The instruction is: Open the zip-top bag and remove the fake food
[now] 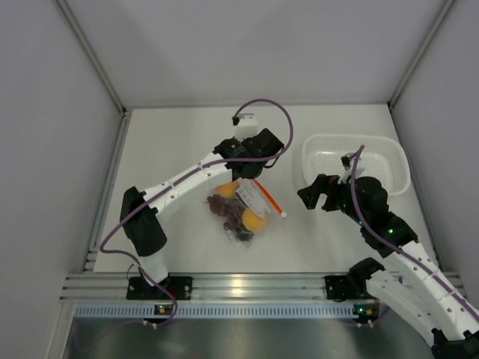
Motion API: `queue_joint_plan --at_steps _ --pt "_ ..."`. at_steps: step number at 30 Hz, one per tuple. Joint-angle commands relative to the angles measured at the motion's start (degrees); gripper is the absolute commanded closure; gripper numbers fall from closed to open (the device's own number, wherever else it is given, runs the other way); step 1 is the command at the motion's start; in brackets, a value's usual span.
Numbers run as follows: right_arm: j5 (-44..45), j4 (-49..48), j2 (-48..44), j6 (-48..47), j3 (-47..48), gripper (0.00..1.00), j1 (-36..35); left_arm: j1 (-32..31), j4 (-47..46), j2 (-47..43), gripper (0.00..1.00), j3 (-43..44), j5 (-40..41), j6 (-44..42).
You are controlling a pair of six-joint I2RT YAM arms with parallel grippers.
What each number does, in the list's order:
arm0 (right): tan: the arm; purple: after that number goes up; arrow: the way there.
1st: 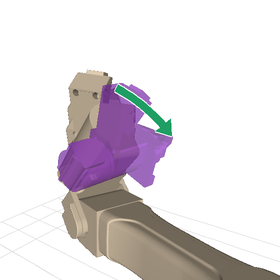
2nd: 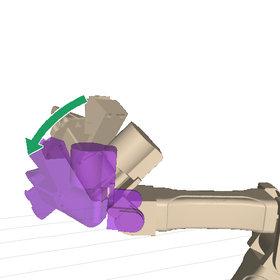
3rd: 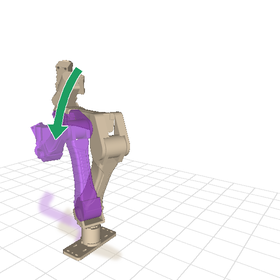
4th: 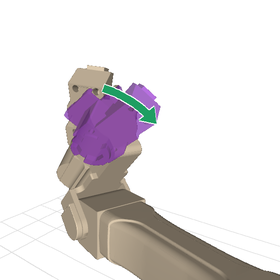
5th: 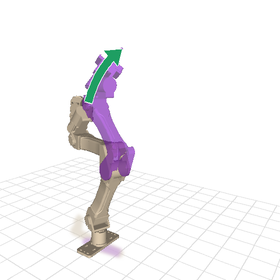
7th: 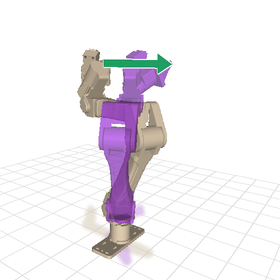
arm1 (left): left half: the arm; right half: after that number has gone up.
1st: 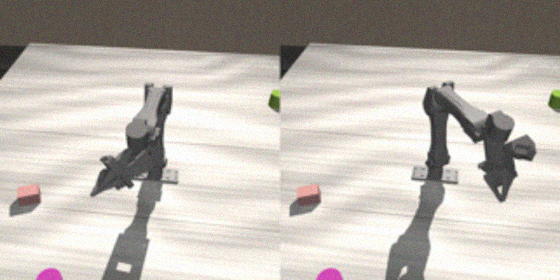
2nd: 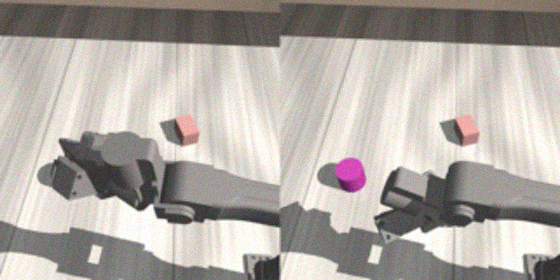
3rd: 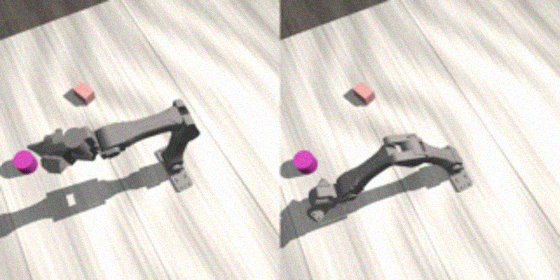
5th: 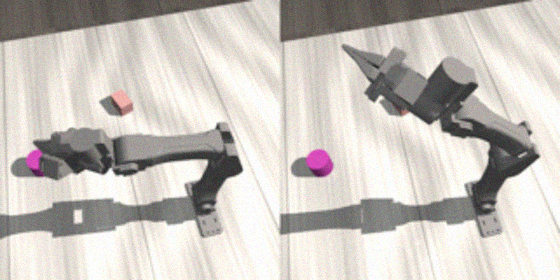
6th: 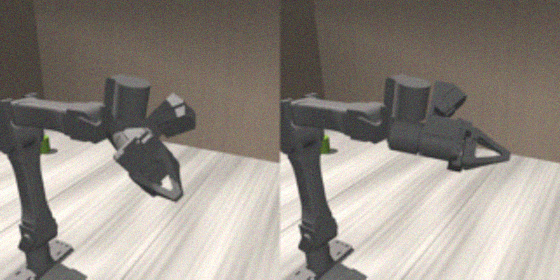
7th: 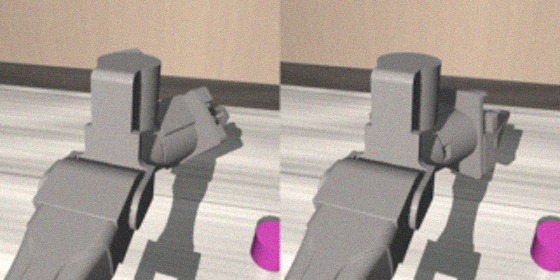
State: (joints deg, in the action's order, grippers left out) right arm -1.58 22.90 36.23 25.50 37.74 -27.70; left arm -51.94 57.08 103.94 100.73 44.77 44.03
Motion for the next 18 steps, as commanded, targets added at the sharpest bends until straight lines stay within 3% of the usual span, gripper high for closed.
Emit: queue_joint_plan --at_steps 1,4,11,14,18 --pt "-7.10 -11.26 -0.19 2.71 -1.52 0.01 -0.60 -0.09 -1.95 -7.59 1.00 -3.50 4.97 8.00" --pt "-13.08 -18.90 0.33 4.47 -3.28 0.02 -0.60 -0.09 -4.51 -13.30 1.00 -7.90 6.03 11.86" --pt "-28.97 -41.31 2.44 8.69 -10.22 0.24 -0.86 -0.09 -14.71 -23.69 1.00 -17.31 6.81 18.61" --pt "-30.15 -43.11 3.58 6.07 -9.79 0.27 -3.14 -0.09 -15.33 -26.42 1.00 -19.07 8.92 22.22" --pt "-24.62 -40.57 5.69 1.32 -8.29 0.31 -8.58 -0.09 -15.86 -29.23 1.00 -21.09 11.38 26.27"
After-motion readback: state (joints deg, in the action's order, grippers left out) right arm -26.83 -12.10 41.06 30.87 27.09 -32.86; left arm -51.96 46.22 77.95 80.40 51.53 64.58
